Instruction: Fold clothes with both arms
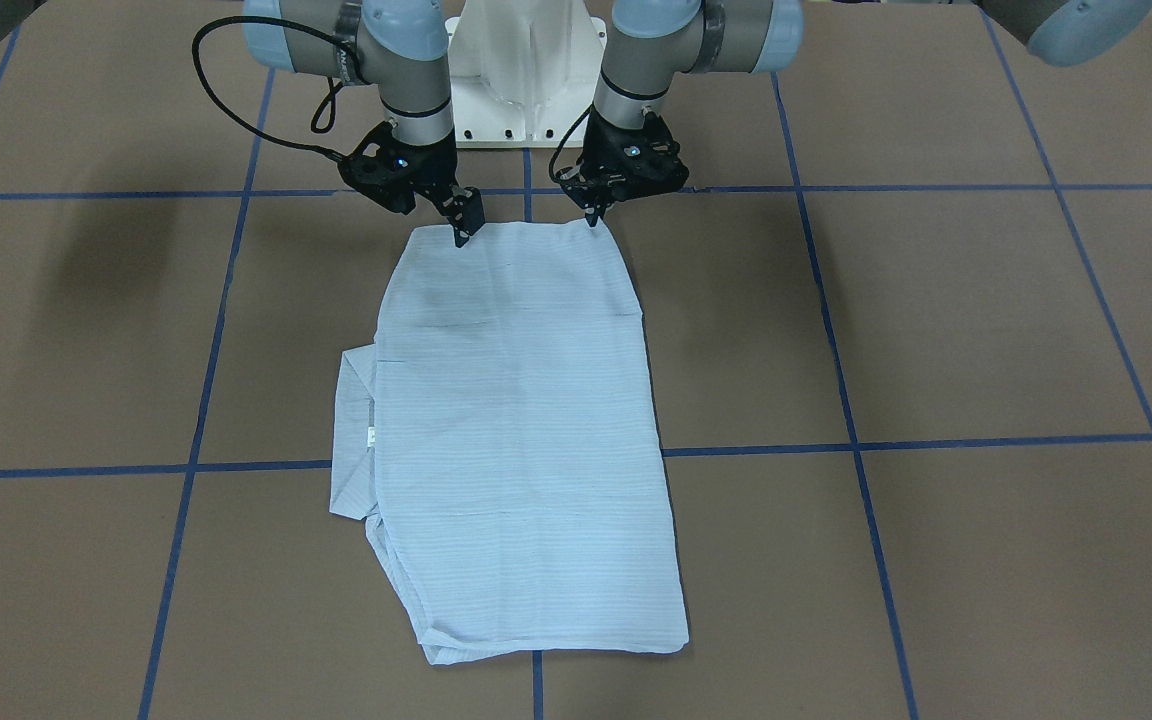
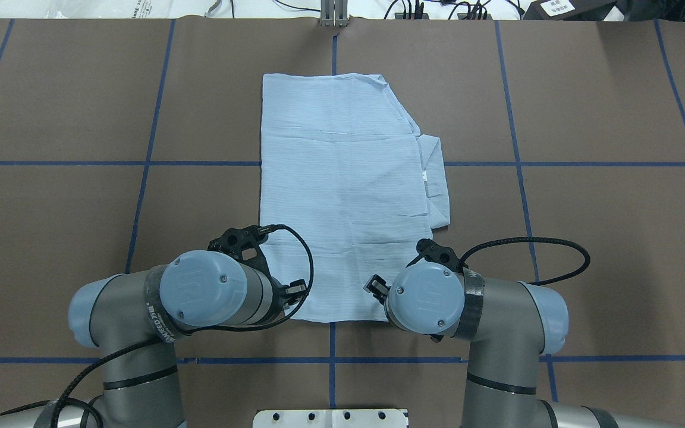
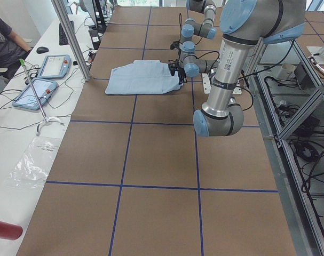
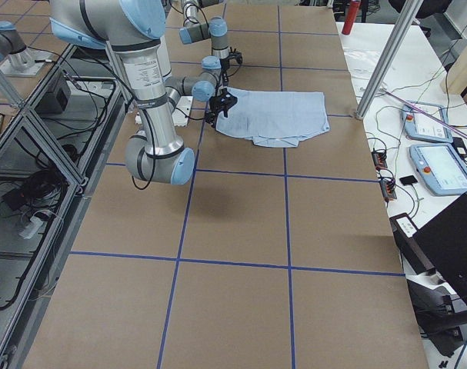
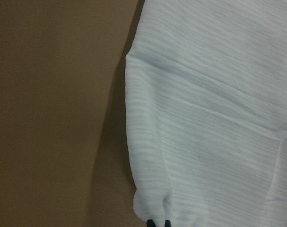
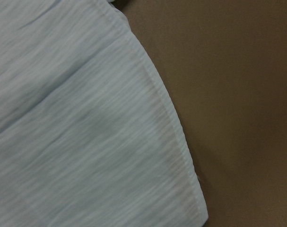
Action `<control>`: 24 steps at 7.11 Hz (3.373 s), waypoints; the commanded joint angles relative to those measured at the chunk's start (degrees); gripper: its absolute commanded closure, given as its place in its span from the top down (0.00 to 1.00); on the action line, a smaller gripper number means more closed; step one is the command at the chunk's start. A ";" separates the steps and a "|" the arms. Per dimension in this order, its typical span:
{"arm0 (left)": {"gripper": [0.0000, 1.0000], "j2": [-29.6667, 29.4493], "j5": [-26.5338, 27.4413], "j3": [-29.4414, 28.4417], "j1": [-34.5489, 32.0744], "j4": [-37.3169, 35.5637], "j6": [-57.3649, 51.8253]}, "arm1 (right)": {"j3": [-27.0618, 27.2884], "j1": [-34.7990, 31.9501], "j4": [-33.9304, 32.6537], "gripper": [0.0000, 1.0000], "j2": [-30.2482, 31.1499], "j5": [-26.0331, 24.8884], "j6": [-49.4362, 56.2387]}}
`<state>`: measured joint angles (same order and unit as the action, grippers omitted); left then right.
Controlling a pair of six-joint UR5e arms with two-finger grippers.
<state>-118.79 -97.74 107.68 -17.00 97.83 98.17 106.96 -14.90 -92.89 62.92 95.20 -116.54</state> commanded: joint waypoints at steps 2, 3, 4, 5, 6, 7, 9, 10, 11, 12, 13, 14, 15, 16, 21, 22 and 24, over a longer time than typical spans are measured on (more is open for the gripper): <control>0.00 -0.30 0.09 -0.01 0.03 0.08 0.09 | -1.05 0.75 0.08 1.00 -0.08 -0.28 0.09; 0.00 -0.31 0.09 -0.01 0.03 0.08 0.09 | -1.31 0.75 0.08 1.00 -0.43 -0.72 0.26; 0.00 -0.31 0.18 -0.01 0.03 0.08 0.09 | -1.58 0.75 0.08 1.00 -0.78 -0.72 0.35; 0.00 -0.31 0.09 -0.10 0.03 0.08 0.09 | -1.67 0.75 0.08 1.00 -0.87 -0.81 0.44; 0.00 -0.31 0.09 -0.10 0.03 0.08 0.09 | -1.76 0.75 0.08 1.00 -1.39 -0.98 0.53; 0.00 -0.22 0.18 -0.10 0.03 0.08 0.09 | -2.10 0.75 0.16 1.00 -1.57 -1.16 0.53; 0.00 -0.22 0.18 -0.27 0.03 0.25 0.09 | -2.11 0.75 0.25 1.00 -1.66 -1.16 0.61; 0.00 -0.22 0.18 -0.36 0.03 0.25 0.00 | -2.20 0.75 0.25 1.00 -1.66 -1.34 0.70; 0.00 -0.22 0.18 -0.45 0.03 0.25 0.00 | -3.41 0.75 0.34 1.00 -2.09 -1.60 0.70; 0.00 -0.22 0.18 -0.45 0.03 0.25 0.00 | -3.95 0.75 0.34 1.00 -2.19 -1.51 0.79; 0.00 -0.22 0.18 -0.45 0.03 0.25 0.00 | -3.78 0.75 0.34 1.00 -2.10 -1.43 0.62; 0.00 -0.22 0.18 -0.45 -0.05 0.25 0.00 | -3.78 0.75 0.34 1.00 -2.01 -1.42 0.61; 0.00 -0.22 0.18 -0.45 0.03 0.25 0.00 | -3.86 0.84 0.34 1.00 -2.10 -1.42 0.61; 0.00 -0.22 0.18 -0.45 0.03 0.25 0.00 | -3.87 0.93 0.43 1.00 -2.10 -1.42 0.53; 0.00 -0.13 0.26 -0.54 0.03 0.34 0.00 | -3.78 0.93 0.43 0.64 -2.10 -1.42 0.00; 0.00 -0.13 0.26 -0.62 0.03 0.34 0.00 | -3.52 0.93 0.43 0.56 -2.19 -1.42 0.00; 0.00 -0.30 0.26 -0.63 -0.05 0.34 0.00 | -3.34 0.93 0.43 0.17 -2.10 -1.42 0.53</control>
<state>-119.00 -97.47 107.07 -16.98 98.17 98.17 103.49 -13.97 -92.47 60.84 93.78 -116.22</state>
